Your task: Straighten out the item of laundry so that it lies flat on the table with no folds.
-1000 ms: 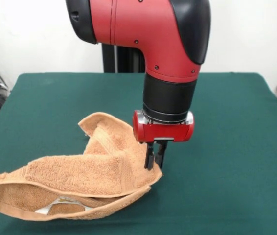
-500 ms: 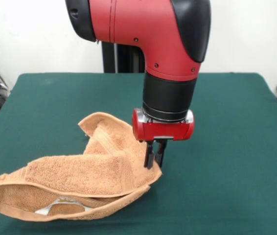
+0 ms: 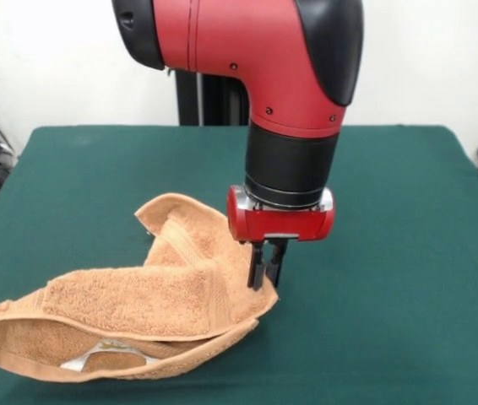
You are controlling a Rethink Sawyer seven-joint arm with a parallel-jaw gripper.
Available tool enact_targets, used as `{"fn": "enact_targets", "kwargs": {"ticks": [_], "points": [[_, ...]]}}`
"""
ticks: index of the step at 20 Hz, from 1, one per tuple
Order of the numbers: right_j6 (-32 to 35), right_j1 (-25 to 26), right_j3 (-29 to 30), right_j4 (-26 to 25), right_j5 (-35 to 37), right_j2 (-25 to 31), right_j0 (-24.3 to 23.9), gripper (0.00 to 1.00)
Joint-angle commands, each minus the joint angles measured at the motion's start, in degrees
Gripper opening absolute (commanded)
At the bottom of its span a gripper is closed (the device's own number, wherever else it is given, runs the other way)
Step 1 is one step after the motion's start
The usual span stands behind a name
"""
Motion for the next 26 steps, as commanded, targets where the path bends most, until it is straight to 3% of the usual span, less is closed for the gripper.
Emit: {"fn": "enact_targets", "kwargs": {"ticks": [1,14,26], "points": [[3.0,-4.4,5.1,1.5,5.5,4.4,-1.9,0.0],[-9.5,-17.7,15.8,-1.2,11.1,8.5,-13.3,0.0],[-8.5,-18.2,15.4,-3.1,12.1,9.8,-15.1,0.0]]}}
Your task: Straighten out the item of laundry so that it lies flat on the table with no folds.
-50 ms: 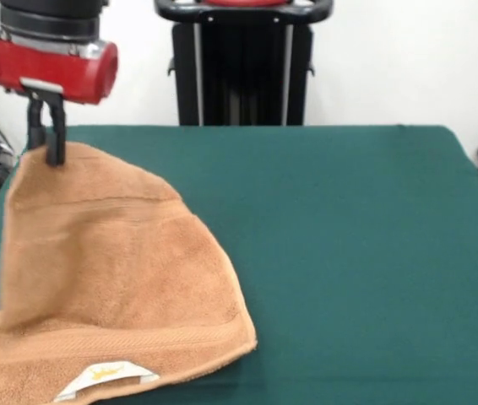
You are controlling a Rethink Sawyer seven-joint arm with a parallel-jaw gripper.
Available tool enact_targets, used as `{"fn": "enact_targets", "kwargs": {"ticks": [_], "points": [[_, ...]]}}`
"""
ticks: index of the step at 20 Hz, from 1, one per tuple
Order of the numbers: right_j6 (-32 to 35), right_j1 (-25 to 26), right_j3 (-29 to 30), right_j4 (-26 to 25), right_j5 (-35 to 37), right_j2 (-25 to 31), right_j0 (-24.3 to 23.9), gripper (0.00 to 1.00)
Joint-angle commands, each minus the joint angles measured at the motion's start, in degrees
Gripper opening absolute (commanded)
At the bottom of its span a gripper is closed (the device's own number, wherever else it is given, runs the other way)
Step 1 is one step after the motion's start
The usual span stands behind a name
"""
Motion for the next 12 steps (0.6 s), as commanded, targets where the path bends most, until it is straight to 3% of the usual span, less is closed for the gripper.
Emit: {"fn": "enact_targets", "kwargs": {"ticks": [1,12], "points": [[-8.3,-0.6,7.9,-2.5,5.8,8.7,1.4,0.0],[-4.6,-0.2,9.8,-2.8,2.6,7.2,2.0,0.0]]}}
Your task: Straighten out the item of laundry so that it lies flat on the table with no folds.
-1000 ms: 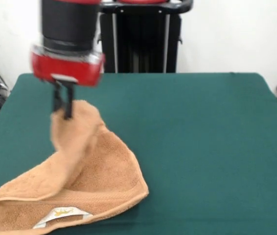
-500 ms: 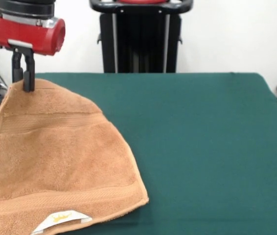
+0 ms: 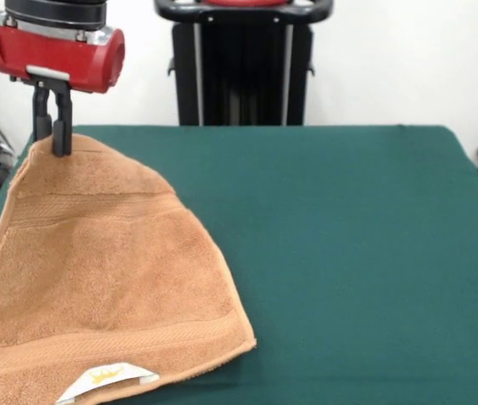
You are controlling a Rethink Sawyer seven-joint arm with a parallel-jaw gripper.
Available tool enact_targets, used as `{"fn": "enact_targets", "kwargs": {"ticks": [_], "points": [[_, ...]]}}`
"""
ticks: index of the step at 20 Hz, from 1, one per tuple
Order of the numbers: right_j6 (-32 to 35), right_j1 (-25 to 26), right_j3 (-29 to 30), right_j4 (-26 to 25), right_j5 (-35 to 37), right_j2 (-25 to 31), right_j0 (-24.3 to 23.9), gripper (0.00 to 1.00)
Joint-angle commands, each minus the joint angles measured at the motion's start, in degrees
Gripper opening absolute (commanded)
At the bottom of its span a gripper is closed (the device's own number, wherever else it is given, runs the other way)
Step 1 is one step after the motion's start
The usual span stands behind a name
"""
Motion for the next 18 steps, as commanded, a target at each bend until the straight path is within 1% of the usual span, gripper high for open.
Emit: {"fn": "enact_targets", "kwargs": {"ticks": [1,7,18], "points": [[-4.5,0.5,9.3,-2.4,2.2,7.2,1.2,0.0],[-4.0,0.8,10.8,-2.6,0.7,7.2,0.4,0.0],[-7.9,1.2,11.7,-4.5,0.6,8.8,-3.8,0.0]]}}
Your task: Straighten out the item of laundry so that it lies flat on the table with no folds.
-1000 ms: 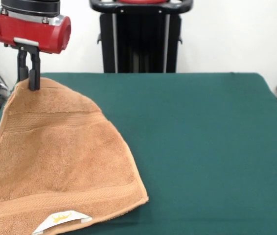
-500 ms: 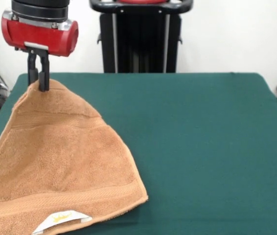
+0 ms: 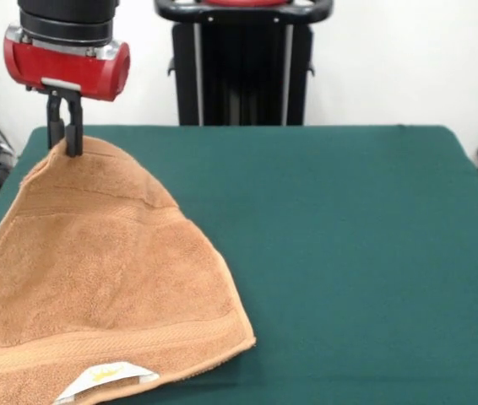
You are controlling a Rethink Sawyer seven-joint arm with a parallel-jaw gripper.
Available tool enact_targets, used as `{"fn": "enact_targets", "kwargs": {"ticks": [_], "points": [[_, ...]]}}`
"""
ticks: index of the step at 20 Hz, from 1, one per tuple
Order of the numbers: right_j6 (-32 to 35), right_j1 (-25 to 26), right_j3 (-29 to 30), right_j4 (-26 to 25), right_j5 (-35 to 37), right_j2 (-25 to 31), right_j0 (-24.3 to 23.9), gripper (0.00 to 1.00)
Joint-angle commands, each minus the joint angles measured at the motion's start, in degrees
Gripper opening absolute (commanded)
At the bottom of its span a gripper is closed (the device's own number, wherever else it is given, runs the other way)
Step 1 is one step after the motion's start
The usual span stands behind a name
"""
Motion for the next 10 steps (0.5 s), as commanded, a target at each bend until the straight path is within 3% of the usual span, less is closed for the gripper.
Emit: {"fn": "enact_targets", "kwargs": {"ticks": [1,10], "points": [[-8.1,1.3,7.8,-2.8,0.7,8.5,-2.3,0.0],[-8.5,2.9,7.7,-3.9,-0.1,10.6,-5.0,0.0]]}}
